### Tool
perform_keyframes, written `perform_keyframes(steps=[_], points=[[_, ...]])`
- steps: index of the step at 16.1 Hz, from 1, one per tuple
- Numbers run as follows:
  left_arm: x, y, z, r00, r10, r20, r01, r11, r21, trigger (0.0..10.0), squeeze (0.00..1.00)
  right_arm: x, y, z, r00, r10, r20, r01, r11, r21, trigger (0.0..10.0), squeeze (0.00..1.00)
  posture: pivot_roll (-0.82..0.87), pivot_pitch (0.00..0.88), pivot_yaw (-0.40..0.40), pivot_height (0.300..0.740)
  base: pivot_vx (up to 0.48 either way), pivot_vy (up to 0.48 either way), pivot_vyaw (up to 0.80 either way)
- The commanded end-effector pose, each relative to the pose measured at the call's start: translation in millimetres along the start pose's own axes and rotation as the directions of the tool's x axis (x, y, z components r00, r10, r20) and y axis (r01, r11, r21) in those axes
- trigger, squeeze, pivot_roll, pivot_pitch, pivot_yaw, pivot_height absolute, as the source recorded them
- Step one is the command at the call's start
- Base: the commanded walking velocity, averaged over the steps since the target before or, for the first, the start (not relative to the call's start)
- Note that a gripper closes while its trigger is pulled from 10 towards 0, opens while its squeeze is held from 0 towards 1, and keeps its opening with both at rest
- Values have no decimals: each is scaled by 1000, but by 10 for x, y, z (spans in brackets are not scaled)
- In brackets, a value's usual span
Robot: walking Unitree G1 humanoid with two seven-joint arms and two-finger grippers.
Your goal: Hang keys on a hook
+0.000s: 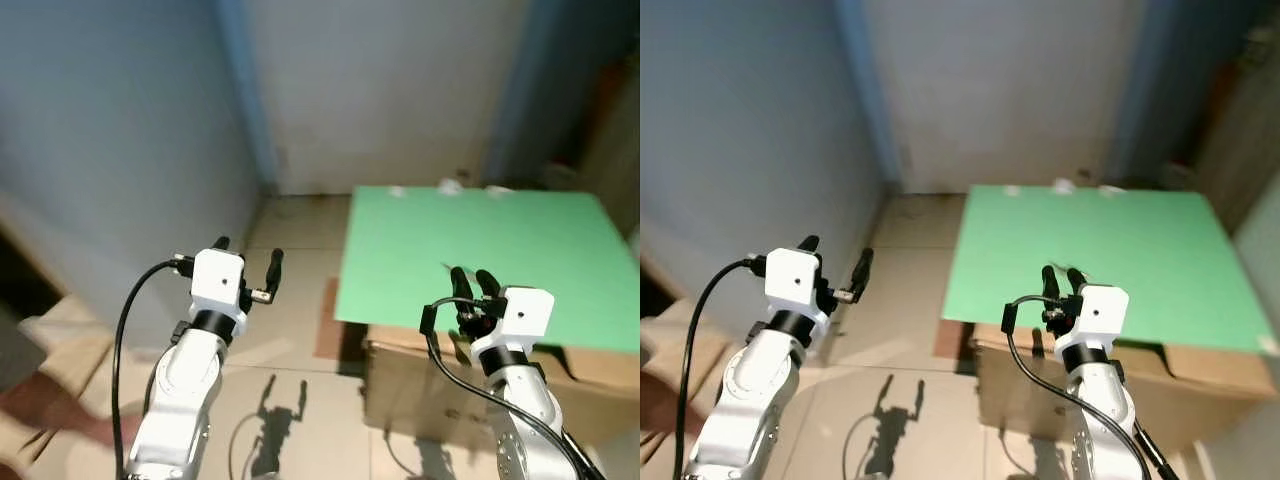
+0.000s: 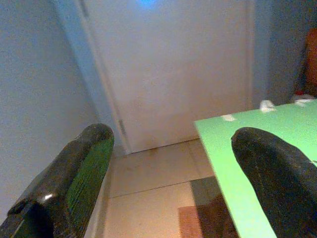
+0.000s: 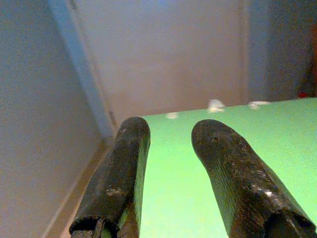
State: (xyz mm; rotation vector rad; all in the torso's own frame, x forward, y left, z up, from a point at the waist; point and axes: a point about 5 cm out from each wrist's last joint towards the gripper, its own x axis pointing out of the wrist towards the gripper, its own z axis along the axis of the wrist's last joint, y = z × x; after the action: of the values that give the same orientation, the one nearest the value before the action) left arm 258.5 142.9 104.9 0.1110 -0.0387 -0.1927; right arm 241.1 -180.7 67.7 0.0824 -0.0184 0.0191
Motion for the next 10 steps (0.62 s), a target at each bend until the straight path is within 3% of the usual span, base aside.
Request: perform_keyframes(steps=[1,5,6,10], points=[[38,50,26,1000,29,-1,-29,999,15,10000,0,38,66,-10,1000,20,-6,-20,1000,-7,10000,0,-189,5,120,740,322,-352,0],[114,48,31,999,42,-7,-41,998,56,10000,0,59,91,-20,999,36,-15,-36,999,-16,10000,0,-193,2,119,740,329,-346,0],[145,35,29,999,38,-18,-36,995,96,10000,0,70,99,-23,999,40,-16,-40,999,-17,10000,0,-197,0,122,740,330,-345,0],[214,-68,16,999,-9,-45,16,987,157,10000,0,79,144,-45,998,53,-23,-53,998,-19,10000,0,-199,0,127,740,330,-345,0]])
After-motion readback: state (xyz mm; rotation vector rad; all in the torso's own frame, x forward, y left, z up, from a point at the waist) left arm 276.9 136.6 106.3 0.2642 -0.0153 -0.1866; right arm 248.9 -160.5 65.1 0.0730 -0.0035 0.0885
